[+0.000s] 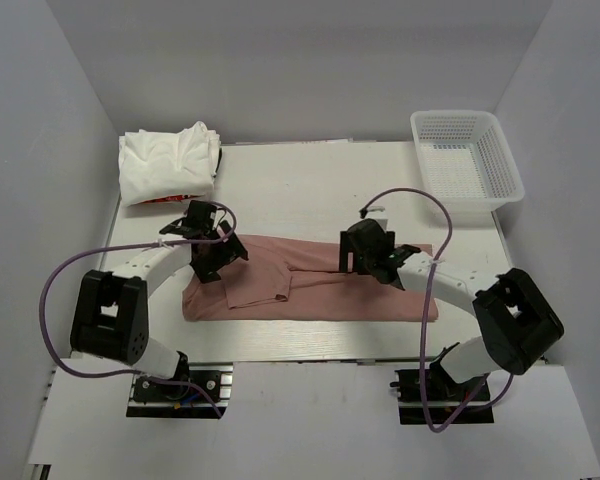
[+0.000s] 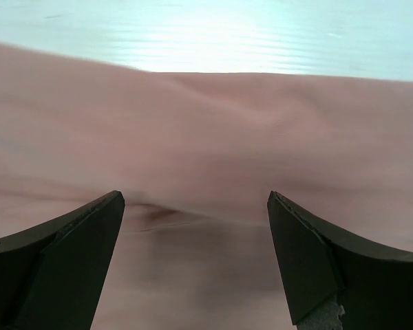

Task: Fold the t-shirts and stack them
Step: Fold the other side of the tshirt into a rectangle, then rotate the tshirt 90 degrees, then grab the bottom of the folded rectangular tshirt with both arms

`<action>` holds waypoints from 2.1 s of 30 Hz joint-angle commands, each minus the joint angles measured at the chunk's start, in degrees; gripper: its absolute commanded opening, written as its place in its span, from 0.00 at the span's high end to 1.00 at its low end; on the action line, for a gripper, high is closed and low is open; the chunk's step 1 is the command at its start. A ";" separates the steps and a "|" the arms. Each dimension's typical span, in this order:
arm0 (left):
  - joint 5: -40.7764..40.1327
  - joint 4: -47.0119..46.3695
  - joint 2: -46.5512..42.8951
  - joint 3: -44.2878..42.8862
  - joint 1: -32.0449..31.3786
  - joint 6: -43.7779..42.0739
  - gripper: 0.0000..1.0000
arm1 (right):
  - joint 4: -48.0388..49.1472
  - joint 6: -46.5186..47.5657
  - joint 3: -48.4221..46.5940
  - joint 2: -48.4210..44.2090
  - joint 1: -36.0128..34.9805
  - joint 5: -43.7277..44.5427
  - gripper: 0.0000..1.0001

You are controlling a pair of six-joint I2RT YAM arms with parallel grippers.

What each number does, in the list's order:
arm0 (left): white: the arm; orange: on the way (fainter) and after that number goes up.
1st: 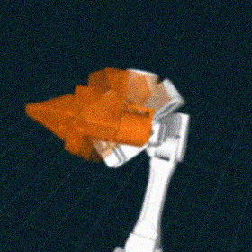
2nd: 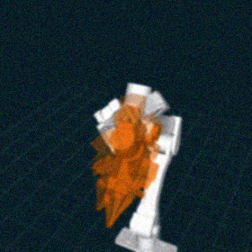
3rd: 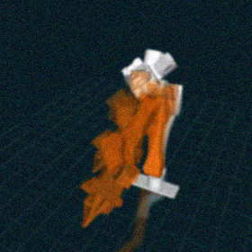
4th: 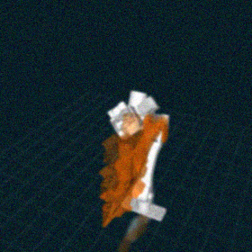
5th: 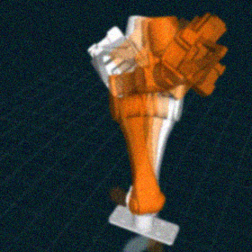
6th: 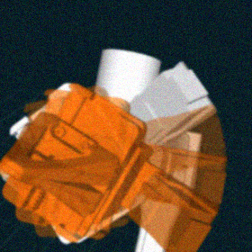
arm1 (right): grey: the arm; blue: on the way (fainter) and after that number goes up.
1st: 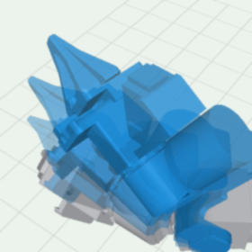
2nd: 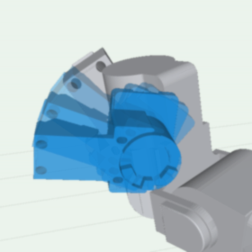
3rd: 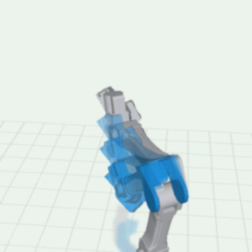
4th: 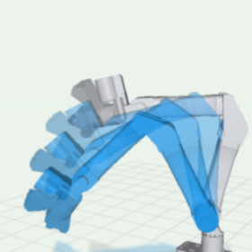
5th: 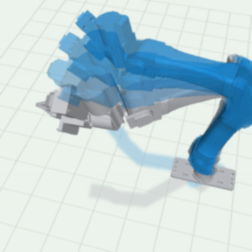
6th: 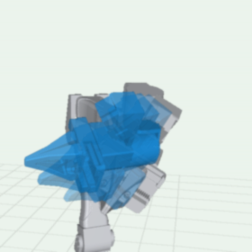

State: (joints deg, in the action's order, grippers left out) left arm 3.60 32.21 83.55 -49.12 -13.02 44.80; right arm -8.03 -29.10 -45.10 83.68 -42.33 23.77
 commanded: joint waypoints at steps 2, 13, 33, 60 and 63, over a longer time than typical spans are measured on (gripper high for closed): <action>3.35 -5.92 4.06 -0.09 -0.70 -0.67 0.01 | -0.76 0.45 1.77 -1.95 6.19 1.29 0.10; -0.16 -4.18 23.40 -13.26 -1.22 -2.52 0.01 | 3.55 0.64 5.71 8.43 13.41 -17.33 0.10; 17.32 -10.92 79.22 -84.47 -8.60 3.27 0.01 | -6.12 5.63 3.54 -4.49 -19.45 -38.53 0.10; 9.94 -3.84 40.97 -77.29 -9.30 -14.02 0.01 | -18.07 -19.93 10.12 -26.11 -20.43 -11.99 0.10; 5.56 -2.50 28.73 -59.74 -10.71 -14.73 0.01 | -18.42 -22.57 12.66 -27.34 -20.52 -11.91 0.10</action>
State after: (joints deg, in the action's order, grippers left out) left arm 11.84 25.30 127.07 -117.25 -20.91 35.79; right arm -24.75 -45.98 -34.06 57.52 -63.00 9.76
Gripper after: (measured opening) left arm 0.992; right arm 0.905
